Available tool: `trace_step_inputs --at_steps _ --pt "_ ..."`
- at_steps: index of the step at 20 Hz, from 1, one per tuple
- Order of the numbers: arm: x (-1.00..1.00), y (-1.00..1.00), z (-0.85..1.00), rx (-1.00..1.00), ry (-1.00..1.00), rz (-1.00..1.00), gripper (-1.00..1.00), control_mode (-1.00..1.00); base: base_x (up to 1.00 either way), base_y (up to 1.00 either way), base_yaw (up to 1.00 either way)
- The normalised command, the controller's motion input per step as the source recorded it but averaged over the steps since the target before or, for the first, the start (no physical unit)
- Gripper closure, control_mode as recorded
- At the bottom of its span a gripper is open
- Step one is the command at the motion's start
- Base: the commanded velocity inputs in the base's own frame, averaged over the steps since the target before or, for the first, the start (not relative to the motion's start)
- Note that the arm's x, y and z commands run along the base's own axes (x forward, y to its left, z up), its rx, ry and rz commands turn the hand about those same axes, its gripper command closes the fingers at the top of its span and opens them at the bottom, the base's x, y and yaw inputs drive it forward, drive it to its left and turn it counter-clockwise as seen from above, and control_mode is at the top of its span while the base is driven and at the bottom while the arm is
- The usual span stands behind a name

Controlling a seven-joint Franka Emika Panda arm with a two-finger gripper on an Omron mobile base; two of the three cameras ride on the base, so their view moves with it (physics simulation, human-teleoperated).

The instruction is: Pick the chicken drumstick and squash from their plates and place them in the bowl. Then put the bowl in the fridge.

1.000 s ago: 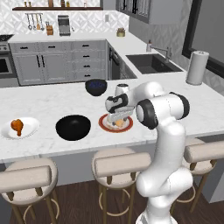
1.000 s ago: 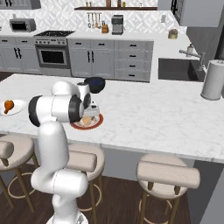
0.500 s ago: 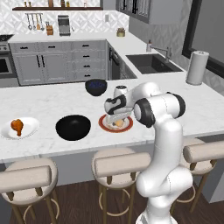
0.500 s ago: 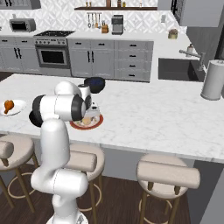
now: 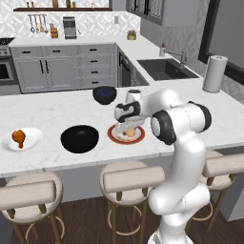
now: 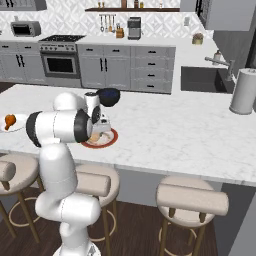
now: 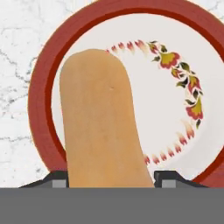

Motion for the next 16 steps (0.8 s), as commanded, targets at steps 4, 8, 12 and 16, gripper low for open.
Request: trace_step_inputs --at_steps 4,8,12,16 --pt "-1.0 0.28 0.75 0.11 -0.06 0.0 1.0 -1.0 0.0 0.0 0.0" --pt "-0.65 0.57 0.55 0.07 -0.02 0.0 1.0 -1.0 0.0 0.0 0.0" --pt "-0.02 0.62 0.69 -0.04 -0.03 -0.03 1.0 -1.0 0.0 0.0 0.0" --pt "0.26 0.71 0.59 -0.12 0.05 -0.04 1.0 -1.0 0.0 0.0 0.0"
